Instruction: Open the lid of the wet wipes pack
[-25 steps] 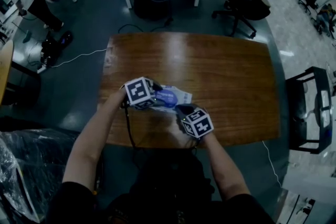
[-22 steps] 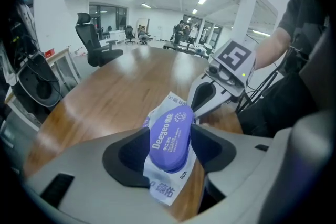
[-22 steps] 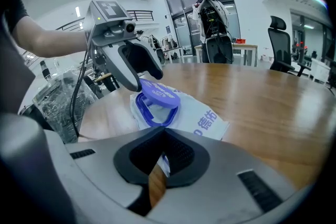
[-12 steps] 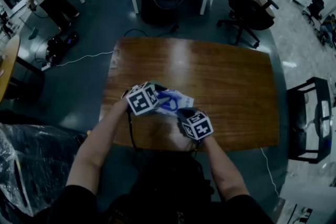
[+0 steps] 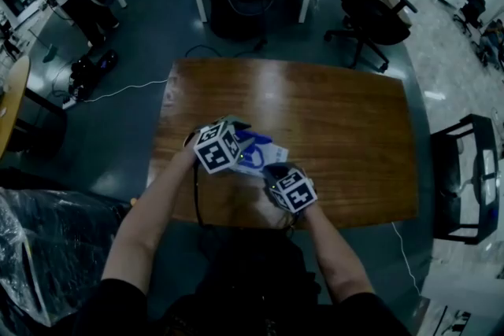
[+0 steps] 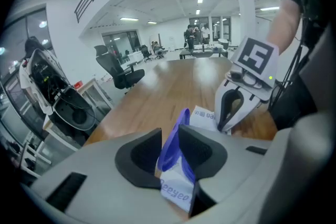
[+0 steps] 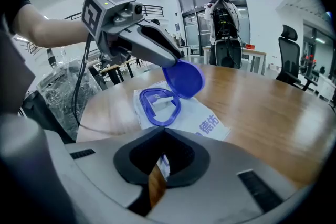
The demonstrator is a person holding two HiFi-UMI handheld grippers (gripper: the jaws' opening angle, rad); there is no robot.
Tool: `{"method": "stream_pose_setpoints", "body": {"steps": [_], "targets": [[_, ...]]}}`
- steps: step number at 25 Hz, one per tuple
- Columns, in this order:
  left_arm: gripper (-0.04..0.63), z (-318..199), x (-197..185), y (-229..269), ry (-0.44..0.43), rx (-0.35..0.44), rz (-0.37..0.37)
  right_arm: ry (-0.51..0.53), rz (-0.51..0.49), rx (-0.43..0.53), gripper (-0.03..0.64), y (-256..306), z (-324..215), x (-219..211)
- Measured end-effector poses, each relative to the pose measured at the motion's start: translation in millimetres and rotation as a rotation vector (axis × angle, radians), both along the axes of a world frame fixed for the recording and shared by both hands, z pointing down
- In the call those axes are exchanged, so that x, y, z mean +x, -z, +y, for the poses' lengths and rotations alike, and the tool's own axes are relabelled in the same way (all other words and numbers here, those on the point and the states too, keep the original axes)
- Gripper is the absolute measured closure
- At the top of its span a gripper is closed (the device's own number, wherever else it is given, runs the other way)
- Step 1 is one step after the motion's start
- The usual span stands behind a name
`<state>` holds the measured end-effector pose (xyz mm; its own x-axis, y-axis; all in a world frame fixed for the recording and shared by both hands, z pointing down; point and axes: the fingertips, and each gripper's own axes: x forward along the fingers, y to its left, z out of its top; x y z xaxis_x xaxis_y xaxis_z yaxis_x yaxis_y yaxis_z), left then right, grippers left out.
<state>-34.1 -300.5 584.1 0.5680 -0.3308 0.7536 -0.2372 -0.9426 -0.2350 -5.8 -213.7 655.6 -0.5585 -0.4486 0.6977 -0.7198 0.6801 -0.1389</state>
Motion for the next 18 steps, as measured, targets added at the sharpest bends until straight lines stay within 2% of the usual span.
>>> {"method": "stream_pose_setpoints", "body": {"steps": [3, 8, 18], "targets": [[0.486, -17, 5, -3, 0.010, 0.087, -0.005, -0.001, 0.008, -0.013, 0.606, 2, 5, -2], [0.482, -46, 4, -18, 0.091, 0.192, -0.031, -0.001, 0.005, -0.017, 0.606, 3, 6, -4], [0.482, -53, 1, -35, 0.191, 0.136, 0.030, 0.004, 0.009, -0.023, 0.606, 5, 6, -1]]}}
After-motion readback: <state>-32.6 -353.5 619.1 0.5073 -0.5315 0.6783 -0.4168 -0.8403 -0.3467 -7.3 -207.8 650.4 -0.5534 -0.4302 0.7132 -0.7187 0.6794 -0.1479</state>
